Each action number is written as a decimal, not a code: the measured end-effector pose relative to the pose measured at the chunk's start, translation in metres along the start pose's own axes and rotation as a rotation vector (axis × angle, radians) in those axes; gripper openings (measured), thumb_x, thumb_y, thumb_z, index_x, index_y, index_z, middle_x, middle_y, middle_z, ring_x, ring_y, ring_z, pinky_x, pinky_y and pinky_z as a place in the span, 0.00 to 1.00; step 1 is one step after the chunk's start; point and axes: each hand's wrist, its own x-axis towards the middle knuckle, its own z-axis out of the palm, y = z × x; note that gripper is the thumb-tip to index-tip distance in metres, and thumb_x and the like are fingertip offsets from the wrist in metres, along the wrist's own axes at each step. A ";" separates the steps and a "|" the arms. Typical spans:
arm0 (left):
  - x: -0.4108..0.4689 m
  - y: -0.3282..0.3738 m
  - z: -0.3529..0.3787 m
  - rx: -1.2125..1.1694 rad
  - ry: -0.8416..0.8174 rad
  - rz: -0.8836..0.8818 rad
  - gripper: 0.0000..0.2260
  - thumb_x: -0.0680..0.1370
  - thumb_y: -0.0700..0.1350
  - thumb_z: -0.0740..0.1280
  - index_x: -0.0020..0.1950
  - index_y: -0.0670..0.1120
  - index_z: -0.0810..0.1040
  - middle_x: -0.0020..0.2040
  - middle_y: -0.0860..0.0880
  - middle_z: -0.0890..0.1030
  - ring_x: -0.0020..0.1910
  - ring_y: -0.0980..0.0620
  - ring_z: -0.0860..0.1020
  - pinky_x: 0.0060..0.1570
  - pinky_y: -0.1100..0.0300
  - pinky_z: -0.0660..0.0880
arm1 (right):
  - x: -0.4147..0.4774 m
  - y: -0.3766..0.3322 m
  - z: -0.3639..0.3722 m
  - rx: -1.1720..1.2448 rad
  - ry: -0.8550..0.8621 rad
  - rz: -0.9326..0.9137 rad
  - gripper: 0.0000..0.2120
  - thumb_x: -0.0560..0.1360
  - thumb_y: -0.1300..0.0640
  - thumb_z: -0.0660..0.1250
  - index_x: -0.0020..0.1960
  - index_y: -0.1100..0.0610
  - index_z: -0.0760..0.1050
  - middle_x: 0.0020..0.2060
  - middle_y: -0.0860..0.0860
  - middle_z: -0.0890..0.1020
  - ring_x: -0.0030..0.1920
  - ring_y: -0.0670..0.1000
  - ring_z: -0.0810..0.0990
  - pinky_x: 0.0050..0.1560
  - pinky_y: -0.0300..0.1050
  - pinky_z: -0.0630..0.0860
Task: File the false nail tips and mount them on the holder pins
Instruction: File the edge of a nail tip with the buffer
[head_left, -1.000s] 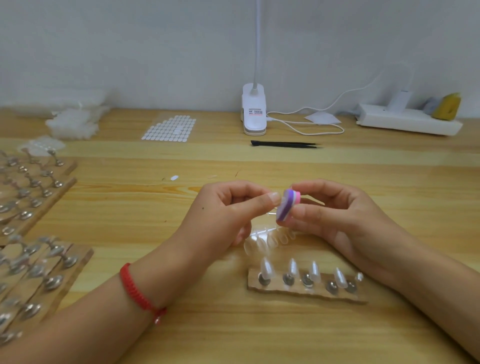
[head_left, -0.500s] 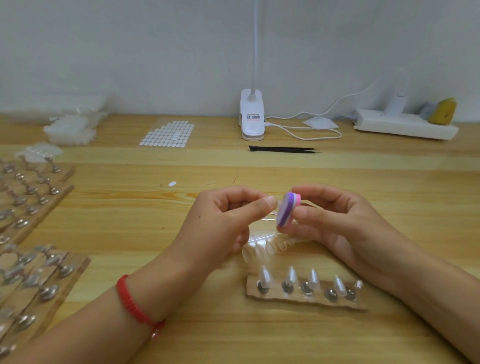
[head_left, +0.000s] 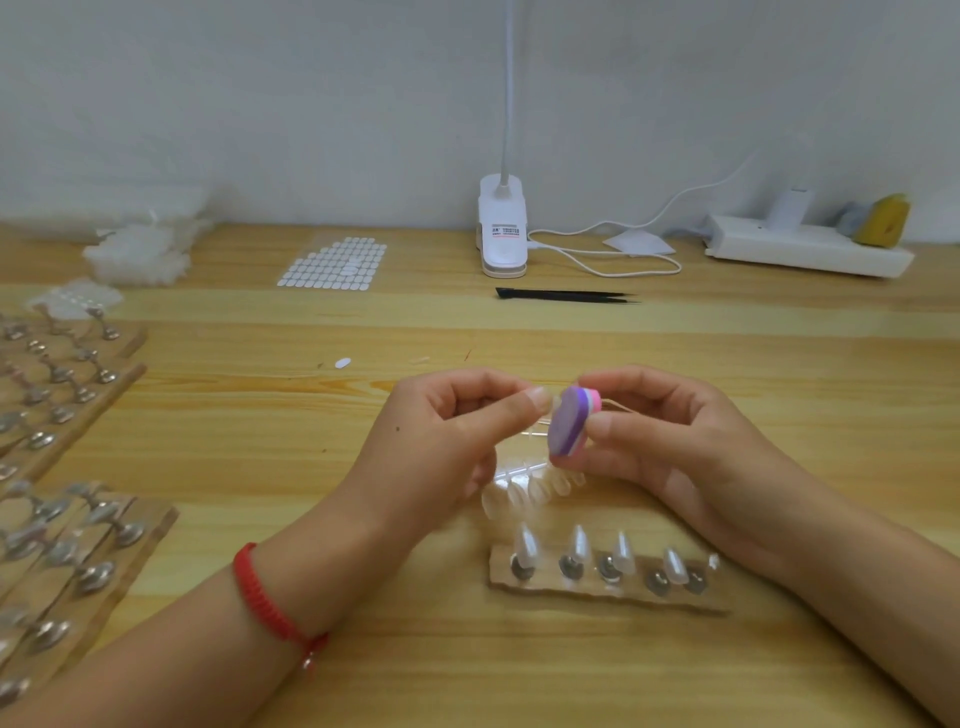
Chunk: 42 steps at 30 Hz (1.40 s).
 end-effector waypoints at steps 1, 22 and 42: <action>0.000 0.000 -0.001 0.002 0.003 -0.003 0.04 0.72 0.42 0.70 0.38 0.44 0.82 0.20 0.56 0.68 0.17 0.59 0.62 0.19 0.70 0.60 | 0.000 0.000 0.001 -0.019 -0.015 0.008 0.11 0.62 0.65 0.74 0.43 0.55 0.85 0.40 0.55 0.85 0.42 0.52 0.85 0.44 0.45 0.81; -0.002 0.000 -0.001 0.019 0.002 0.035 0.07 0.68 0.47 0.70 0.40 0.44 0.82 0.20 0.55 0.68 0.17 0.59 0.61 0.21 0.70 0.60 | -0.001 -0.004 0.000 0.003 0.021 0.049 0.12 0.61 0.57 0.75 0.45 0.56 0.86 0.38 0.53 0.84 0.36 0.47 0.83 0.34 0.39 0.79; -0.001 0.000 -0.002 0.019 -0.050 0.026 0.05 0.67 0.46 0.71 0.36 0.45 0.81 0.21 0.55 0.68 0.18 0.58 0.61 0.21 0.70 0.60 | -0.002 -0.002 0.004 -0.072 0.005 0.027 0.11 0.60 0.55 0.76 0.43 0.55 0.86 0.38 0.52 0.86 0.35 0.46 0.83 0.33 0.37 0.78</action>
